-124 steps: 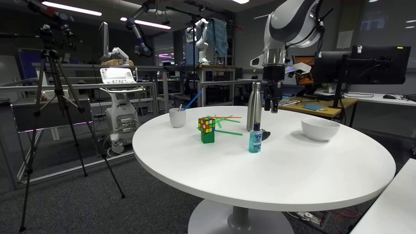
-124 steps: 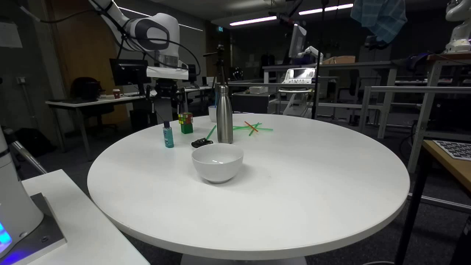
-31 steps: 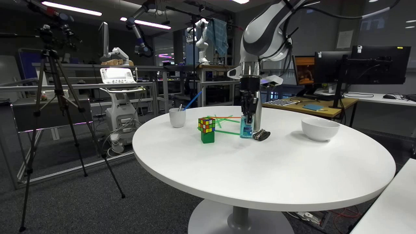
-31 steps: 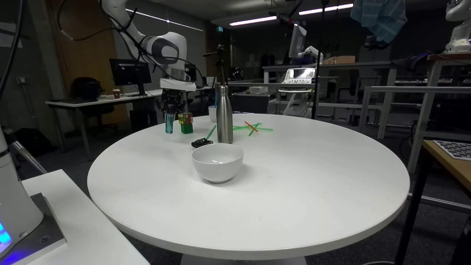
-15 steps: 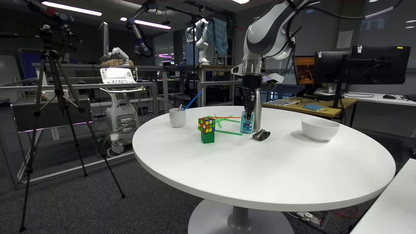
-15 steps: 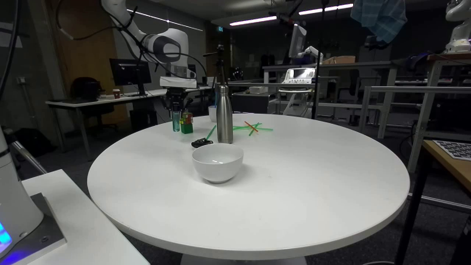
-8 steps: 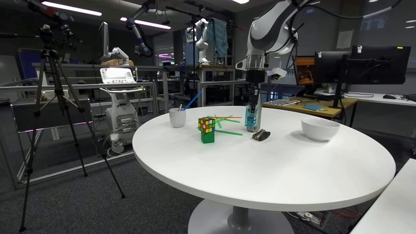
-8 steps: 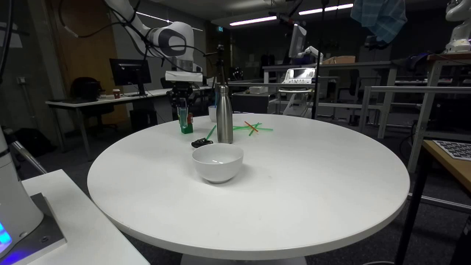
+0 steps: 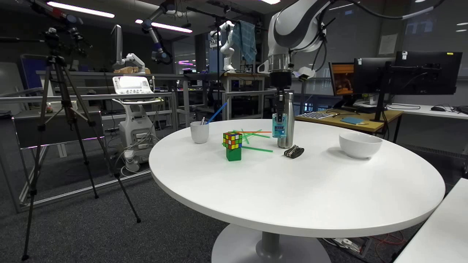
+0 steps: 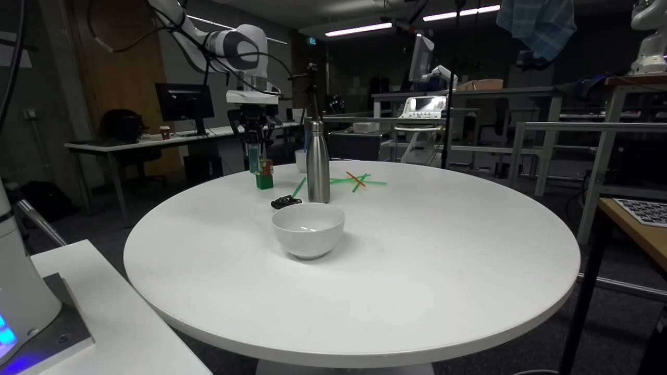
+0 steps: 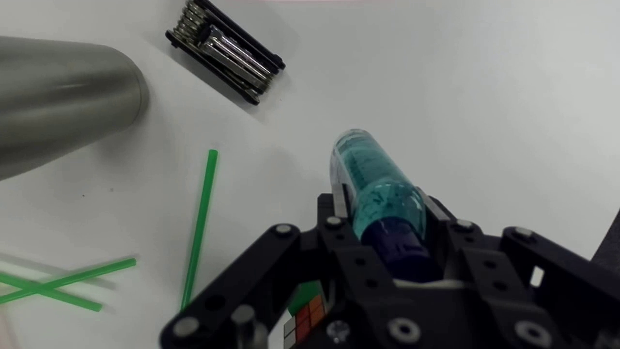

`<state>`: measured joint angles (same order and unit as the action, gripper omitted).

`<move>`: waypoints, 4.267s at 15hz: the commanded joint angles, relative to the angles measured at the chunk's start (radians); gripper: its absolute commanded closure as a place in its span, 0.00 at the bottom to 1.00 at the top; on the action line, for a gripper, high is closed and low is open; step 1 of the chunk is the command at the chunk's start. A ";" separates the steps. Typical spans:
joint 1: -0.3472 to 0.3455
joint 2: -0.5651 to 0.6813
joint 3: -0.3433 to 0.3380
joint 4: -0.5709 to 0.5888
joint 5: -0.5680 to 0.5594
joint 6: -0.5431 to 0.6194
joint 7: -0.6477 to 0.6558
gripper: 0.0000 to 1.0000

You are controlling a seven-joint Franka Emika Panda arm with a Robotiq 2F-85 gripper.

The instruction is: Put the blue bottle on top of the block

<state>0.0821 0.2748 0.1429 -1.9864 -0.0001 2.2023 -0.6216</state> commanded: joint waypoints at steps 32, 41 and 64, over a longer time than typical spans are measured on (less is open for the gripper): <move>0.113 0.367 0.039 0.663 -0.139 -0.272 0.087 0.90; 0.141 0.450 0.041 0.791 -0.145 -0.316 0.077 0.90; 0.153 0.522 0.040 0.882 -0.136 -0.345 0.073 0.90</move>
<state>0.2350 0.7762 0.1797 -1.1652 -0.1181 1.9131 -0.5388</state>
